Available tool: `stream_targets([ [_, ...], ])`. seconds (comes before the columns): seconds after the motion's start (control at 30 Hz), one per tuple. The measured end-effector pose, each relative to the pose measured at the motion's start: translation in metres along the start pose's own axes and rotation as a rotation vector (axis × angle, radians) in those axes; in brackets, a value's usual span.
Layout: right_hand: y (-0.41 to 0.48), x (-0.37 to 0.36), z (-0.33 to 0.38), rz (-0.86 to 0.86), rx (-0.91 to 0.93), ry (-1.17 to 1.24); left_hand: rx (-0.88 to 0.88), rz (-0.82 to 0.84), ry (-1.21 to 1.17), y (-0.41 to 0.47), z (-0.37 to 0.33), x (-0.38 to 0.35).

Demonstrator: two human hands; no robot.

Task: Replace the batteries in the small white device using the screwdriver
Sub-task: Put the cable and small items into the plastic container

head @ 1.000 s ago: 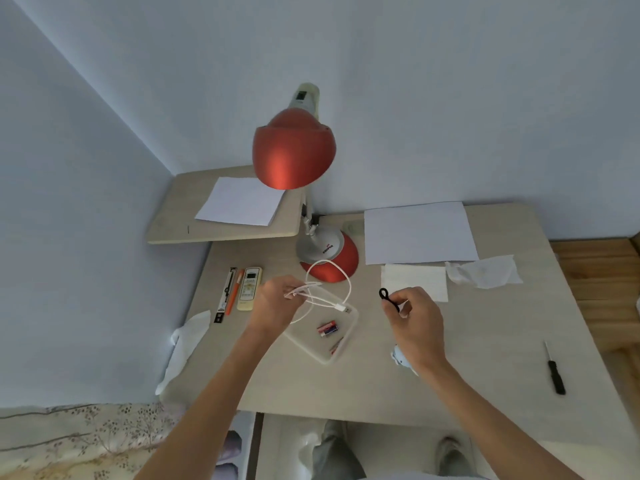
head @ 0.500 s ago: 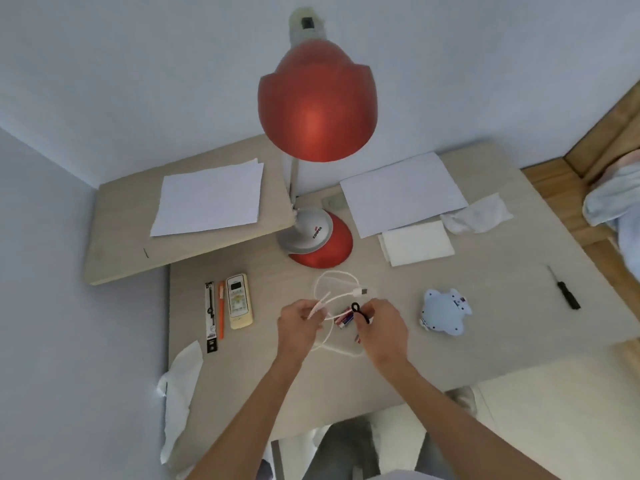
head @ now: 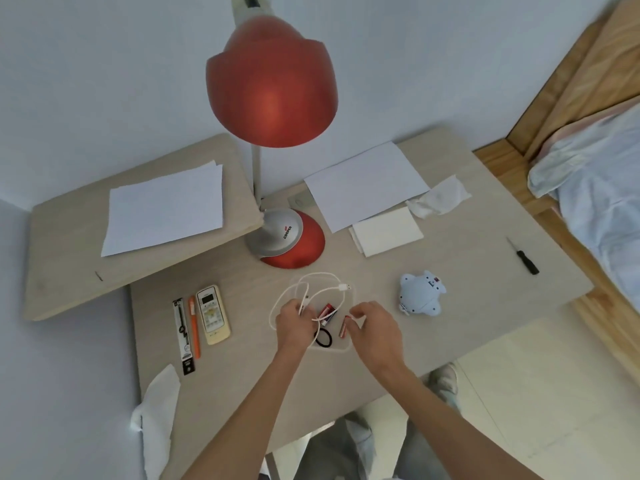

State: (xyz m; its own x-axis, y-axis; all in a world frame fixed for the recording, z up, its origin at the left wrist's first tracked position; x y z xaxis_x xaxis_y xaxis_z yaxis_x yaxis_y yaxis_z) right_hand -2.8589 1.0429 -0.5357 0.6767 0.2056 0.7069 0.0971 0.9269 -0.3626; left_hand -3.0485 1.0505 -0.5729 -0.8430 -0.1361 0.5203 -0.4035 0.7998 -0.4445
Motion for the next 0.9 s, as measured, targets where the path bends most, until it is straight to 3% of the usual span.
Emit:
stream_targets([
  [0.27,-0.007,0.052,-0.033,-0.066,-0.018,0.07,-0.05,0.024,0.053,-0.004,-0.02,0.006],
  [0.47,0.005,0.106,-0.059,-0.144,-0.005,0.096,-0.251,0.115,0.344,-0.045,-0.045,0.039],
  [0.57,0.021,0.136,-0.078,-0.187,-0.004,0.093,-0.374,0.021,0.451,-0.062,-0.044,0.055],
  [0.73,0.073,0.185,-0.124,-0.299,0.004,-0.131,-0.389,-0.194,0.687,-0.068,-0.022,0.076],
  [0.9,0.138,0.213,-0.17,-0.27,-0.019,-0.541,-0.276,-0.163,0.844,-0.051,0.03,0.075],
])
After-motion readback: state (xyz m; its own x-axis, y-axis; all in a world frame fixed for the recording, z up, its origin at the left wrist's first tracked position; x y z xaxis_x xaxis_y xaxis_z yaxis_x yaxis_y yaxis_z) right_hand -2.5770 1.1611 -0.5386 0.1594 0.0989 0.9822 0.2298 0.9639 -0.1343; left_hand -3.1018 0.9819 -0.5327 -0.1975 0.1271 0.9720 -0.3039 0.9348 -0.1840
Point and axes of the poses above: each hand's wrist, its own y-axis towards the middle knuckle, its own x-axis out of the back of the hand, z = x × y, the point moved 2 cm from there along y, towards the middle knuckle, and after that the axes turned 7 degrees about -x, right-handed, at the moved point
